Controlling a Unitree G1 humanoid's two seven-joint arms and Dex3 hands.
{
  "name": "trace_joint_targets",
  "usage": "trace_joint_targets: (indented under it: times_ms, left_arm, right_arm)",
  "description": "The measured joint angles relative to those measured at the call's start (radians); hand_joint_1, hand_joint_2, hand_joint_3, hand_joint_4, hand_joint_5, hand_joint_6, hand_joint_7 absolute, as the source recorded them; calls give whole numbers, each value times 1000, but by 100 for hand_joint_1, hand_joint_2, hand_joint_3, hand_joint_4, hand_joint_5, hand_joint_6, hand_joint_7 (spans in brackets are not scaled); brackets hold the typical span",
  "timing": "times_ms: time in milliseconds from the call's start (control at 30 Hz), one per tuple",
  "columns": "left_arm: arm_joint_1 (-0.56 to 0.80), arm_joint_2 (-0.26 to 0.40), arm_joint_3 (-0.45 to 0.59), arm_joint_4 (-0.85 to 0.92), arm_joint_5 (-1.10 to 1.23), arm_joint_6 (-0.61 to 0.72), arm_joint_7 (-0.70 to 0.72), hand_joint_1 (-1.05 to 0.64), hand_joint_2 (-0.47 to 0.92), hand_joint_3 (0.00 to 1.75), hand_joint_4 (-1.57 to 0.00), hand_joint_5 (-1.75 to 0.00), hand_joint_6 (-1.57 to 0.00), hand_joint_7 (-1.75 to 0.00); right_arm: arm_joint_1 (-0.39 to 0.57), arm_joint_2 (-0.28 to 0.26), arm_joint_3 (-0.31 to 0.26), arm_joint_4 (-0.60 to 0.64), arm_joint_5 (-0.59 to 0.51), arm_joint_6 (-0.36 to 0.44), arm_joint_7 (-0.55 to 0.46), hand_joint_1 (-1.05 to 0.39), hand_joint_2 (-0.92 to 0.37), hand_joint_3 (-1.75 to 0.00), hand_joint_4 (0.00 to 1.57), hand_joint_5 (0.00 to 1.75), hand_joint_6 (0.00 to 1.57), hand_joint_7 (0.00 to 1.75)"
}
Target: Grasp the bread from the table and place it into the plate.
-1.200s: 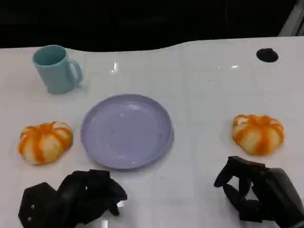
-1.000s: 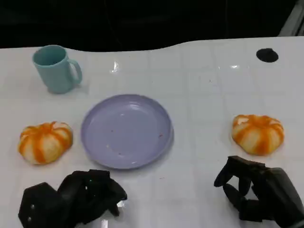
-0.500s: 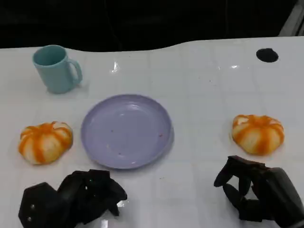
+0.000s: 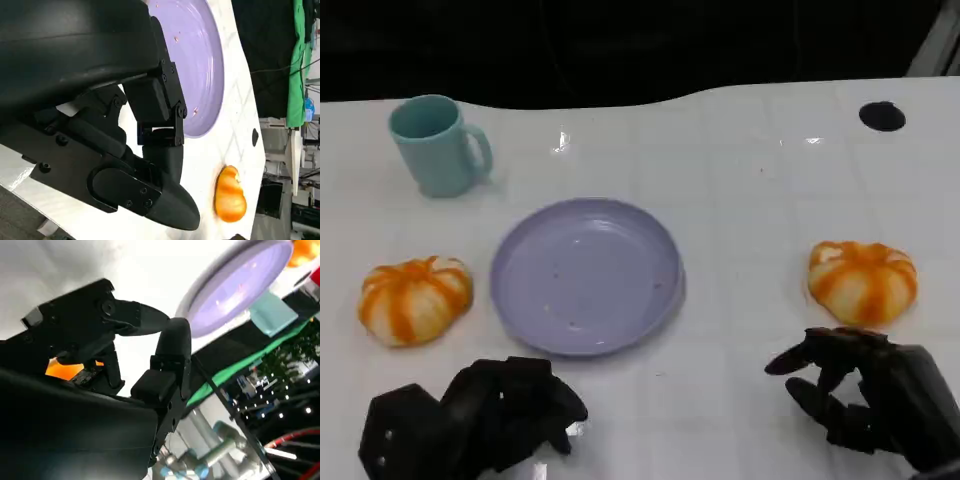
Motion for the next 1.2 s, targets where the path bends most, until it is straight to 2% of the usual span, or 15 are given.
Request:
trace_joint_targets:
  times_ms: [67, 200, 333, 433, 667, 867, 1033, 1200]
  left_arm:
    - [-1, 0, 0, 2, 0, 0, 0, -105, 85, 0, -86, -152, -129, -76]
    - [-7, 0, 1, 10, 0, -3, 0, -105, 86, 0, -87, -152, -130, -76]
    - [-10, 0, 1, 19, 1, -14, 0, -105, 86, 1, -87, -152, -130, -76]
    - [-13, 0, -2, 28, 13, -28, 5, -105, 87, 1, -87, -152, -129, -76]
    - [-16, -1, -7, 38, 27, -47, 15, -105, 86, 1, -89, -151, -130, -77]
    - [-16, -2, -7, 37, 24, -45, 15, -105, 86, 0, -89, -151, -130, -77]
    - [-15, -3, -7, 37, 24, -45, 15, -105, 86, 0, -89, -151, -130, -77]
    - [-15, -4, -7, 36, 24, -45, 16, -105, 86, 1, -88, -151, -130, -77]
  right_arm:
    - [-16, -5, -1, 6, -5, -9, -18, -38, -90, -22, 59, 67, 81, 12]
    - [-41, -27, -15, 8, -4, -19, -34, -40, -92, -17, 48, 50, 68, 2]
    - [-49, -48, -33, -2, -3, -12, -28, -45, -92, -13, 35, 37, 54, 0]
    - [-49, -75, -35, -42, -9, 31, 8, -49, -92, -8, 27, 30, 44, 0]
    - [-40, -104, -43, -176, -52, 215, 82, -57, -92, -4, 13, 20, 28, 0]
    - [-34, -123, -47, -282, -99, 433, 205, -62, -92, -7, 1, 17, 21, 0]
    - [-71, -134, -29, -293, -156, 587, 308, -62, -92, -6, 0, 17, 18, 0]
    - [-126, -135, 3, -279, -166, 665, 380, -55, -87, -2, 0, 18, 20, 1]
